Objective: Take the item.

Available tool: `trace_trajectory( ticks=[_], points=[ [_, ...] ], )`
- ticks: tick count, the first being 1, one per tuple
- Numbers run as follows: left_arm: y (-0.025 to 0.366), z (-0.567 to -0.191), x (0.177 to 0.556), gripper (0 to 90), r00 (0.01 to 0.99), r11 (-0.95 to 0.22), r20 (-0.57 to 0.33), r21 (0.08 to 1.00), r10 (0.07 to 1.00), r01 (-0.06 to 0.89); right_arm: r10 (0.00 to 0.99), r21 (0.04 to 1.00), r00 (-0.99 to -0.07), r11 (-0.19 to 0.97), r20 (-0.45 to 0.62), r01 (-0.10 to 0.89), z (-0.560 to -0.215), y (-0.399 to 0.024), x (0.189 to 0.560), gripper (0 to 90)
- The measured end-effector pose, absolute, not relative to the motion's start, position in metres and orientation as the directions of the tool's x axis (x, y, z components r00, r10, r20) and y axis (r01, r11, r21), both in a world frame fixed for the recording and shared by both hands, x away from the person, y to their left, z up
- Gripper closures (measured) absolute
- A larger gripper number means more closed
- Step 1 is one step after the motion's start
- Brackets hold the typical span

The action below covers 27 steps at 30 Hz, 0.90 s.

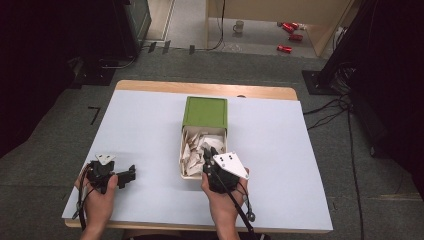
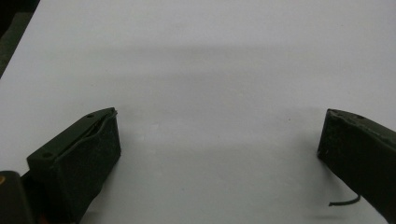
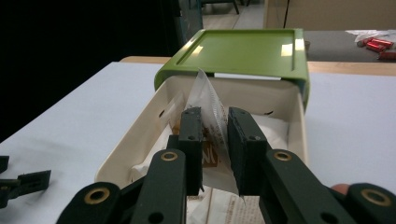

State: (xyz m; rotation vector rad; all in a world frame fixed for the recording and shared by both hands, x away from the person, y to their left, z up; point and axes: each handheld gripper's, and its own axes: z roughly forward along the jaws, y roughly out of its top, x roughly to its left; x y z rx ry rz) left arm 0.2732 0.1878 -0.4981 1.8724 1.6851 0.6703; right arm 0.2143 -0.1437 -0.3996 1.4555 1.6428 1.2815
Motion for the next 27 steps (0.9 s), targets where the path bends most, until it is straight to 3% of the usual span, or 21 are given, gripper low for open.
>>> trace_trajectory(
  ticks=[27],
  points=[
    [0.188, -0.498, 0.273, 0.0, 0.100, -0.083, 0.014, 0.675, 0.995, 0.733, 0.977, 0.929, -0.141, -0.099, 0.159, 0.355, -0.379, -0.192, 0.218, 77.5]
  ],
)
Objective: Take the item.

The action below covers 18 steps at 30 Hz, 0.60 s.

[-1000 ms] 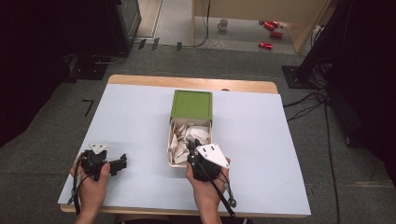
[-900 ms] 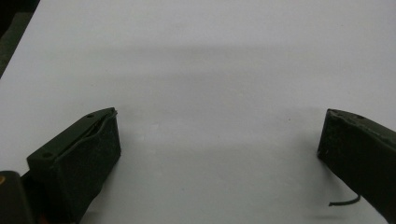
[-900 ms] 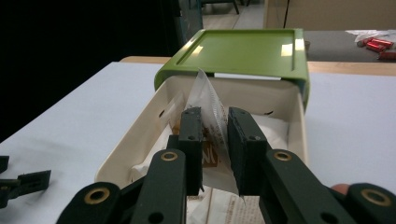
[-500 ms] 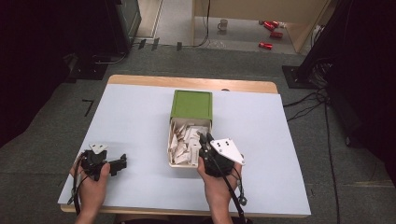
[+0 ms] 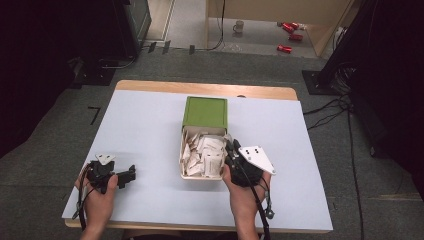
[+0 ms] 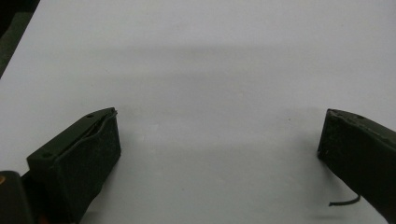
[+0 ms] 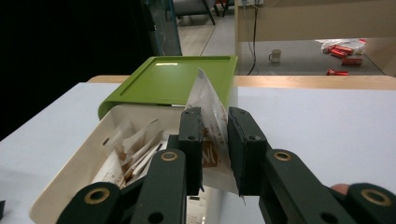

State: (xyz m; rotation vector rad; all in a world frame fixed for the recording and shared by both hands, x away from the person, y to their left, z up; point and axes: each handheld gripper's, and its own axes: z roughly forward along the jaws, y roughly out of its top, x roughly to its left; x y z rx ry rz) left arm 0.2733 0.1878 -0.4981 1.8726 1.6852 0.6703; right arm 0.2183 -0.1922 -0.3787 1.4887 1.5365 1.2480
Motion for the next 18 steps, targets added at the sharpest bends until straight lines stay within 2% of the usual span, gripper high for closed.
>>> trace_trajectory(
  ticks=[18],
  points=[
    [0.188, -0.498, 0.273, 0.0, 0.100, -0.083, 0.015, 0.675, 0.995, 0.733, 0.983, 0.921, -0.061, -0.138, 0.172, 0.365, -0.392, -0.223, 0.223, 77.5]
  ],
)
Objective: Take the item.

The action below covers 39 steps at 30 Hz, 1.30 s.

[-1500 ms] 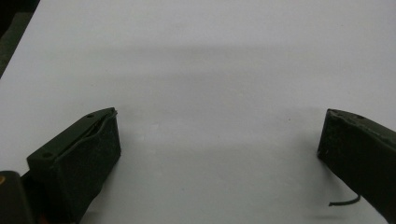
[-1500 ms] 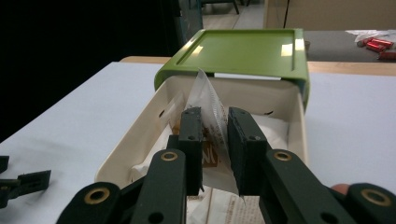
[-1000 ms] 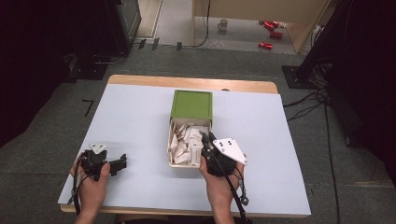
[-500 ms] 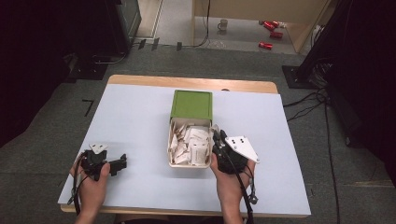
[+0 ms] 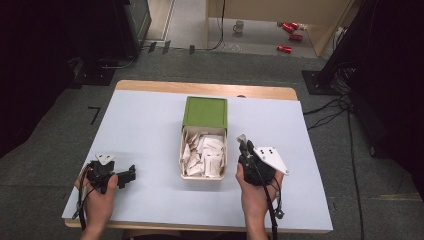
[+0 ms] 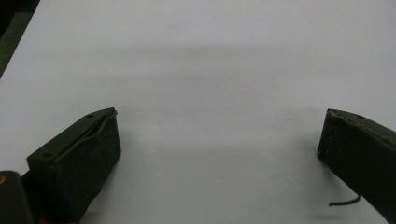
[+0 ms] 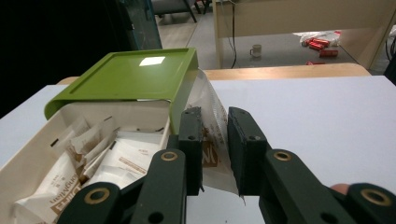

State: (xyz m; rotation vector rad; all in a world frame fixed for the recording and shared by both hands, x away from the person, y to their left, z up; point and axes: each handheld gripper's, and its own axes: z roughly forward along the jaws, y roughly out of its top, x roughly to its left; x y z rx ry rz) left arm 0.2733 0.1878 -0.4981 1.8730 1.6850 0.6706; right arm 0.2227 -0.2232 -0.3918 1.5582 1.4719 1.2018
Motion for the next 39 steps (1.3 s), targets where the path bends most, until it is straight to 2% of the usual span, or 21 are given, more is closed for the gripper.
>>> trace_trajectory(
  ticks=[28, 39],
  points=[
    [0.188, -0.498, 0.273, 0.0, 0.099, -0.082, 0.013, 0.676, 0.995, 0.732, 0.979, 0.869, 0.080, -0.203, 0.187, 0.452, -0.452, -0.269, 0.233, 77.4],
    [0.188, -0.498, 0.273, 0.0, 0.099, -0.082, 0.013, 0.676, 0.995, 0.732, 0.970, 0.823, 0.101, -0.240, 0.220, 0.515, -0.477, -0.283, 0.238, 77.3]
  ],
)
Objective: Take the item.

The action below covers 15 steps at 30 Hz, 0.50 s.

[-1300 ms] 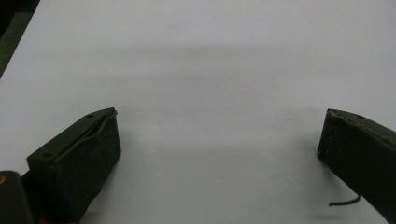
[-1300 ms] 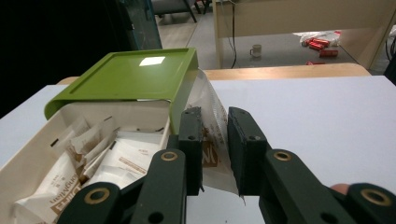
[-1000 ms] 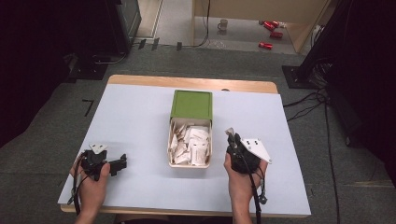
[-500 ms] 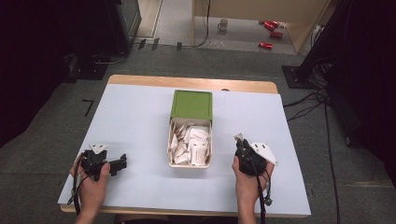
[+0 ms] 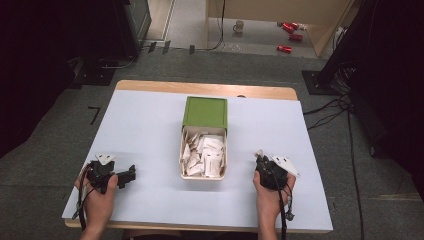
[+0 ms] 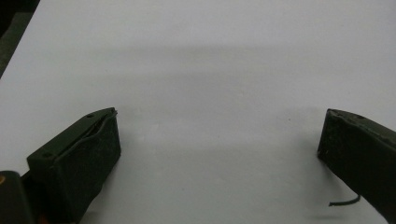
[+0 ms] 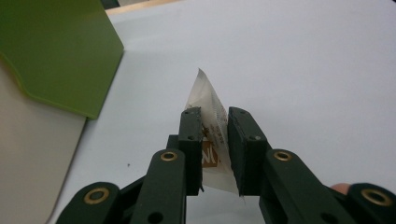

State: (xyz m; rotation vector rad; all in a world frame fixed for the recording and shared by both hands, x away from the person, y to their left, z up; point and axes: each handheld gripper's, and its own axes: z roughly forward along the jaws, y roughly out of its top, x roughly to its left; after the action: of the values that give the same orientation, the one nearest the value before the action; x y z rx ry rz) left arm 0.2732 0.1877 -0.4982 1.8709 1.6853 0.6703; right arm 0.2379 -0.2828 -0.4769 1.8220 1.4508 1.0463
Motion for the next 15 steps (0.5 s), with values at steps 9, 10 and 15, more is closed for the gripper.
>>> trace_trajectory(
  ticks=[9, 10, 15],
  points=[
    [0.188, -0.498, 0.273, 0.0, 0.099, -0.082, 0.014, 0.676, 0.995, 0.732, 0.974, 0.801, 0.105, -0.226, 0.202, 0.555, -0.488, -0.290, 0.241, 76.9],
    [0.188, -0.498, 0.273, 0.0, 0.099, -0.082, 0.014, 0.676, 0.995, 0.732, 0.974, 0.799, 0.103, -0.226, 0.204, 0.558, -0.489, -0.291, 0.241, 76.8],
    [0.188, -0.498, 0.273, 0.0, 0.099, -0.082, 0.013, 0.676, 0.995, 0.732, 0.973, 0.790, 0.098, -0.228, 0.210, 0.569, -0.493, -0.293, 0.241, 76.3]
  ],
)
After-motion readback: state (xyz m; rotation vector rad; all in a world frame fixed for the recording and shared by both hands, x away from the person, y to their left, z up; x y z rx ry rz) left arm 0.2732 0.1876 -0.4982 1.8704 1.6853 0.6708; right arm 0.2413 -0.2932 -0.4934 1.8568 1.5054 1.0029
